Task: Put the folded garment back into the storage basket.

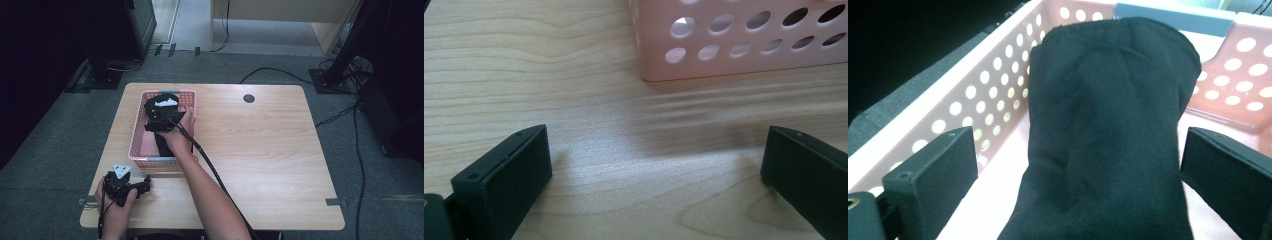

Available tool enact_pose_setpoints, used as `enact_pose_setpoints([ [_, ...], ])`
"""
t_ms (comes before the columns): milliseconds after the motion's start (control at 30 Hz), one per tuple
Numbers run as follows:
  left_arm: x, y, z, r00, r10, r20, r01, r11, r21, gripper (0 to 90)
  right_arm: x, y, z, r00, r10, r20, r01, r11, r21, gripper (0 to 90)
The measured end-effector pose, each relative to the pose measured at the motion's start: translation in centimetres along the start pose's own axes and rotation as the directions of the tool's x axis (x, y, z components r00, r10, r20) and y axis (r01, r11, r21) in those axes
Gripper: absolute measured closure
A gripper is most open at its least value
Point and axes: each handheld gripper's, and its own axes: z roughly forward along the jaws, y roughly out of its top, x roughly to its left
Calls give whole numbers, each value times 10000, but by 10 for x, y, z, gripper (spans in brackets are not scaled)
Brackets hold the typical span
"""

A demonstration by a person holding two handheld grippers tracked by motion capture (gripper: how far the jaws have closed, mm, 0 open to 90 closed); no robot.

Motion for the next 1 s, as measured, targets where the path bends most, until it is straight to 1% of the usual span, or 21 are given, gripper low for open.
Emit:
enact_pose_setpoints([
  [67, 0, 0, 0, 10000, -1, -1, 1, 10000, 1, 0, -2, 1, -3, 10000, 57, -71, -57, 10000, 33, 8],
  [133, 0, 0, 0, 10000, -1, 1, 1, 10000, 6, 0, -4, 2, -6, 10000, 12, -41, -12, 10000, 31, 3],
  [267, 0, 0, 0, 10000, 0, 0, 0, 10000, 2, 0, -9, 4, -13, 10000, -91, -4, 91, 9999, -93, 0],
  [400, 0, 0, 0, 10000, -7, -1, 7, 10000, 1, 0, -16, 6, -20, 10000, -81, 19, 82, 9997, -233, 0],
  [500, 0, 0, 0, 10000, -2, 1, 2, 10000, 3, 0, -21, 7, -24, 10000, 34, 30, -34, 9996, -282, 0],
  [733, 0, 0, 0, 10000, 1, -1, -1, 10000, 0, 0, -37, 4, -32, 9997, 102, 222, -94, 9994, -340, 0],
  [800, 0, 0, 0, 10000, -1, 1, 1, 10000, 1, 0, -41, 4, -35, 9994, 288, 190, -281, 9990, -341, 0],
  [867, 0, 0, 0, 10000, 0, 1, 0, 10000, 3, 0, -44, 5, -37, 9992, 297, 265, -287, 9988, -407, 0],
  [967, 0, 0, 0, 10000, -1, -4, 1, 10000, 5, 0, -48, 5, -41, 9986, 488, 208, -478, 9976, -493, 0],
  [1000, 0, 0, 0, 10000, -5, -4, 5, 10000, 8, 0, -50, 5, -42, 9986, 490, 222, -478, 9976, -507, 0],
])
